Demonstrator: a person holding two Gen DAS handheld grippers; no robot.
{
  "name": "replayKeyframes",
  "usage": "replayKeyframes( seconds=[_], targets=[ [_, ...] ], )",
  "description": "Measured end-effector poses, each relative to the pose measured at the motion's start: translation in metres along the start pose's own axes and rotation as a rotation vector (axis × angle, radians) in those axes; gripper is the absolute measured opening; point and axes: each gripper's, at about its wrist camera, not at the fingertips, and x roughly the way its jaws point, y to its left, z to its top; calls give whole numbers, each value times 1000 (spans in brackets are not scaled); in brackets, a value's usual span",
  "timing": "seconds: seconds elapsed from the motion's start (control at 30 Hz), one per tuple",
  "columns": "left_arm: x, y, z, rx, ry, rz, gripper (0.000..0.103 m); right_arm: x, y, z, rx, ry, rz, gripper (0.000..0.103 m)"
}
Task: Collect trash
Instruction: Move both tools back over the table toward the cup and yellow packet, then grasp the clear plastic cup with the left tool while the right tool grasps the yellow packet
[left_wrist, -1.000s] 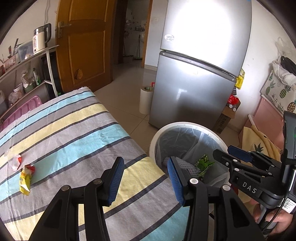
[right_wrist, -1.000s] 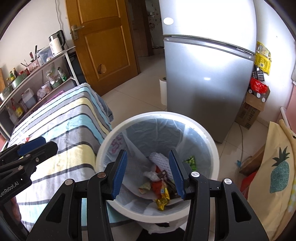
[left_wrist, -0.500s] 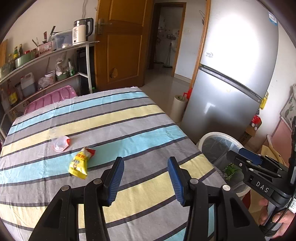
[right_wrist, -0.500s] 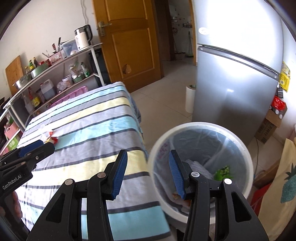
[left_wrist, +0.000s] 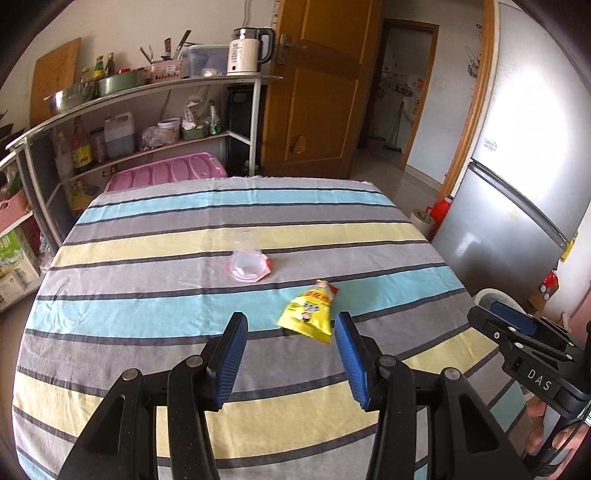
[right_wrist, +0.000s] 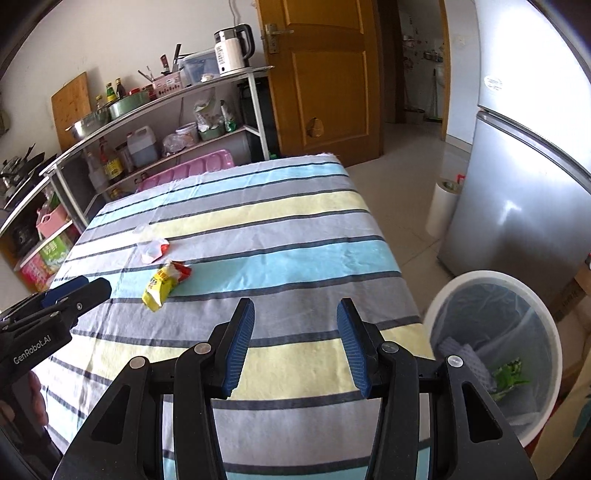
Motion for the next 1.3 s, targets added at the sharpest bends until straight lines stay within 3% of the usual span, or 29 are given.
replayKeyframes(
  seconds=[0.27,0.57,0.77,1.3],
  targets=[
    [-6,56,2,-55,-13,73,49,35,60,11,-86,50,89,48],
    [6,80,15,-73,-6,51,51,84,106,24,-80,145,195,48],
    [24,85,23,-86,14,13,51,109,114,25,-80,195,200,48],
    [63,69,40,-55,57,-12,54,125,103,45,-114,204,185,48]
  ],
)
